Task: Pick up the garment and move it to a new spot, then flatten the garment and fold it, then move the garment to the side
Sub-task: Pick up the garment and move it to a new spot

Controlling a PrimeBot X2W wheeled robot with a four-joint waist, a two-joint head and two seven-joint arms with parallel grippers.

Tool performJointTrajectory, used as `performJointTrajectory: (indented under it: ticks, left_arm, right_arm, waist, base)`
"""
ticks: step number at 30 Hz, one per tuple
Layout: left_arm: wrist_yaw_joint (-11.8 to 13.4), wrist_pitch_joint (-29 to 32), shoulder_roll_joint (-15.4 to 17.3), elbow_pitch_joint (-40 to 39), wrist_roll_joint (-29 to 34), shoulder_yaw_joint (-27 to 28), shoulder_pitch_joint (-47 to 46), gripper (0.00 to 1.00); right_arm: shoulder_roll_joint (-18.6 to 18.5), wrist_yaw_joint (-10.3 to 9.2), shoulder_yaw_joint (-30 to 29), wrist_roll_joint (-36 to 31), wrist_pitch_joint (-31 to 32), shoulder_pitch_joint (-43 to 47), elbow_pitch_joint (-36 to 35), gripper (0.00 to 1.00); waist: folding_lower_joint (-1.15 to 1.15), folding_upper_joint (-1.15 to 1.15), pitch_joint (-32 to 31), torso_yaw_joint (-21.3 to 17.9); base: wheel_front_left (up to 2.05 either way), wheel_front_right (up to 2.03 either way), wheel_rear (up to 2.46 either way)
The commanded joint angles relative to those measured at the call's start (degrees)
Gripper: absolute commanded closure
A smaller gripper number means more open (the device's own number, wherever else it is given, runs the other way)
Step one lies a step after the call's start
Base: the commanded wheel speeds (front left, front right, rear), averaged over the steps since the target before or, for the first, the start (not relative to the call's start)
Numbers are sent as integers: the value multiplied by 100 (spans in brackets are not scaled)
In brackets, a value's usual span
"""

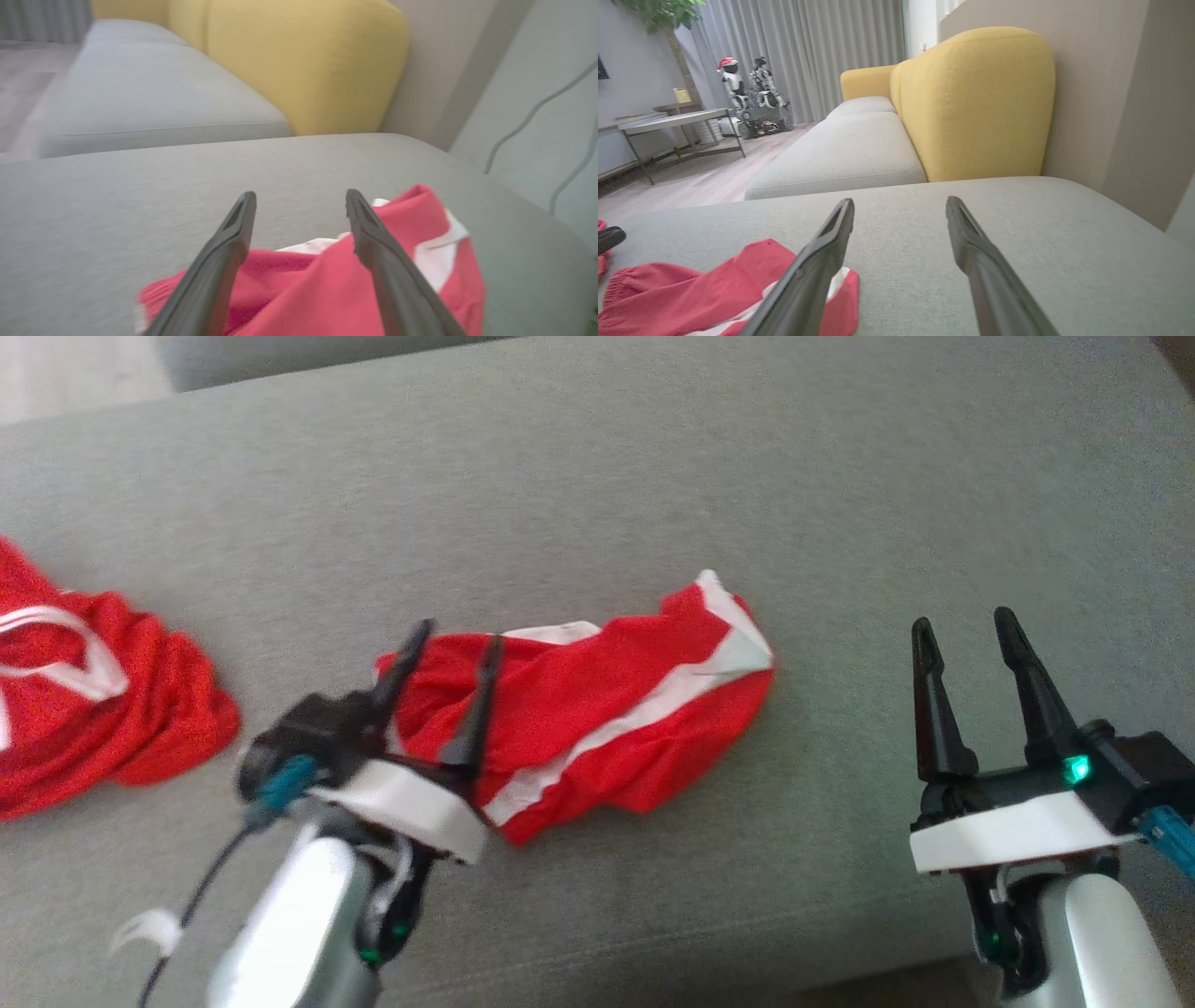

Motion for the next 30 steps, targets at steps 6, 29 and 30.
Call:
performJointTrajectory:
  ticks: [6,29,30]
  left_arm:
    - [448,-132,401,-485,-289,940,340,0]
    - [752,-125,793,-995,-284,1202,1565,0]
    - [756,-118,802,-1003,-287,1199,1585,0]
  right_arm:
    - [-27,44,96,-123,102,-92,-113,0]
    - [-27,44,-147,-356,410,446,163,0]
    - [-27,44,-150,-358,429,465,157,0]
  waist:
    - [0,0,-356,804]
    - [0,0,-1050,934]
    - [0,0,-1063,938]
  base:
    - [0,0,0]
    - [0,0,0]
    - [0,0,0]
